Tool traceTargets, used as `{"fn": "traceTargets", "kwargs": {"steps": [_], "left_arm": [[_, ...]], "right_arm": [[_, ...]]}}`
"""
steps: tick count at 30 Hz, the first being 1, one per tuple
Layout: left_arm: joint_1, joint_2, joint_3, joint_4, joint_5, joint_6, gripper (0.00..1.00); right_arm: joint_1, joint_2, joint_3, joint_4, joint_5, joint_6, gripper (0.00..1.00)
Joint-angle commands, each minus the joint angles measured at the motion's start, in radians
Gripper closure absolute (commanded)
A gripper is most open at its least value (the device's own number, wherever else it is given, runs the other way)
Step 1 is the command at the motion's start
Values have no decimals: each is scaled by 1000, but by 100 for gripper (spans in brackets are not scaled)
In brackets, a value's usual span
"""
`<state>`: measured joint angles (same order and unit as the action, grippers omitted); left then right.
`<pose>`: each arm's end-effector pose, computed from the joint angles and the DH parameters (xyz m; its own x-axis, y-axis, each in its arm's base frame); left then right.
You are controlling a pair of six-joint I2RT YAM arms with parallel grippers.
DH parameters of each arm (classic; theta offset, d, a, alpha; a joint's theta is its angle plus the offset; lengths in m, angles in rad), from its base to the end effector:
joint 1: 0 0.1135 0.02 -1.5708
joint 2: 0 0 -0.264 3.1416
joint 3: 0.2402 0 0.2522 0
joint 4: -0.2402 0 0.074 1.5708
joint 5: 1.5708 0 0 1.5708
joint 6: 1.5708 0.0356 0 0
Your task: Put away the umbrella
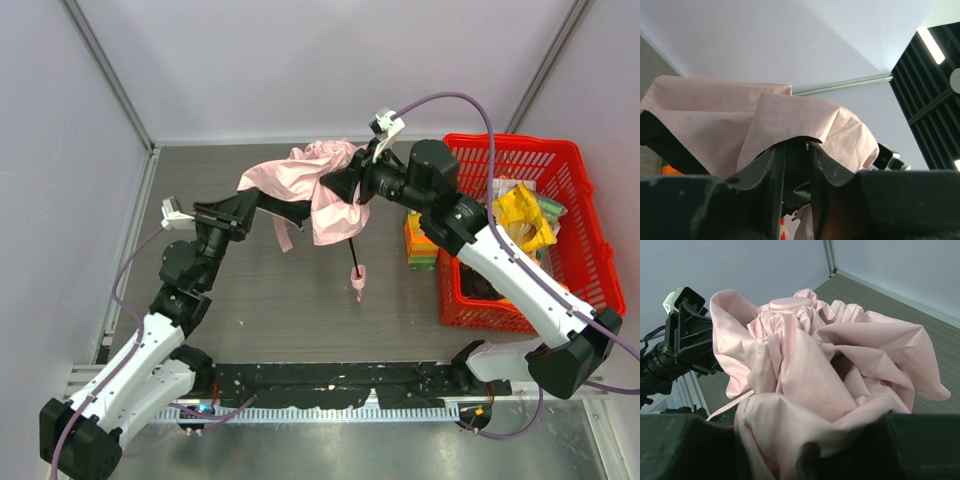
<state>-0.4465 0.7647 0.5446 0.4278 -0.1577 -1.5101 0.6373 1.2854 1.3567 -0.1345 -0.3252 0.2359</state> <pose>0.1724 -0.0763 0.3239 -0.2760 -0.9608 -0.0270 0.2031 -0.0308 -0.9787 0.2289 0.1836 0.4373 -0.2410 0.0971 -0.9656 -0.7855 0.5648 0.2529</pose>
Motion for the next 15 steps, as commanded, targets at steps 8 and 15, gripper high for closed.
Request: {"fn": "traceTargets", "kwargs": {"steps": [8,15], "left_arm": [[3,-84,-43,127,-43,93,50],[3,-65,-2,155,-45,145,65]], "right_arm": [[-4,-38,-28,174,-63,71,99],[-4,-35,-39,200,-71,91,99]]}}
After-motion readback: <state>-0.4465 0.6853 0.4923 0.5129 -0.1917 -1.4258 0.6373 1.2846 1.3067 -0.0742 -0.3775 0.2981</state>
